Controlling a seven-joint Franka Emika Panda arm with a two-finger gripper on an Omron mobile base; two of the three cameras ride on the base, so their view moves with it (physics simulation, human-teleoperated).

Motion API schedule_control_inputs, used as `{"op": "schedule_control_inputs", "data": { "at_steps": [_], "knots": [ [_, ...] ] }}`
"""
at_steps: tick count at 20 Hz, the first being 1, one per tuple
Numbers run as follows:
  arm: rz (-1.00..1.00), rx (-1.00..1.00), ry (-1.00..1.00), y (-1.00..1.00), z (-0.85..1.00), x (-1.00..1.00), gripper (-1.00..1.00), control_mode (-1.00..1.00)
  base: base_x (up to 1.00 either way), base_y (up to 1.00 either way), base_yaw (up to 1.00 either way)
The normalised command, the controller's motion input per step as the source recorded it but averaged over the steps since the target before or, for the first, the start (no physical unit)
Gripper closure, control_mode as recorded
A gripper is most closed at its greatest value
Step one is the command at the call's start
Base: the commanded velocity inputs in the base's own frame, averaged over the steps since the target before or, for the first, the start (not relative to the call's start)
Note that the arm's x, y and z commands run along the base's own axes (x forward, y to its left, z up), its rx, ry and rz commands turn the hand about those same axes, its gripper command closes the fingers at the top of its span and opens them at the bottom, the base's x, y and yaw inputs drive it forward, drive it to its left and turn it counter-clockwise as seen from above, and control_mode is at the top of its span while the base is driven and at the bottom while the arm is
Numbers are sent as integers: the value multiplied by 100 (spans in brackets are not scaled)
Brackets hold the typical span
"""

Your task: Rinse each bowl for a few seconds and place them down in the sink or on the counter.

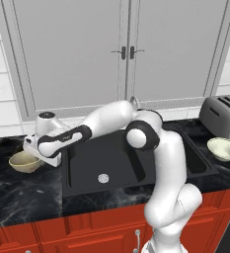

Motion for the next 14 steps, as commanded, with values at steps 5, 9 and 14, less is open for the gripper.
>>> {"op": "schedule_control_inputs", "data": {
  "at_steps": [5,9,14],
  "knots": [
    [6,0,0,3,-18,0,100,-100,0,0,0],
    [7,0,0,0,-22,0,100,-100,0,0,0],
    [5,0,0,0,-19,0,100,-100,0,0,0]
  ]
}}
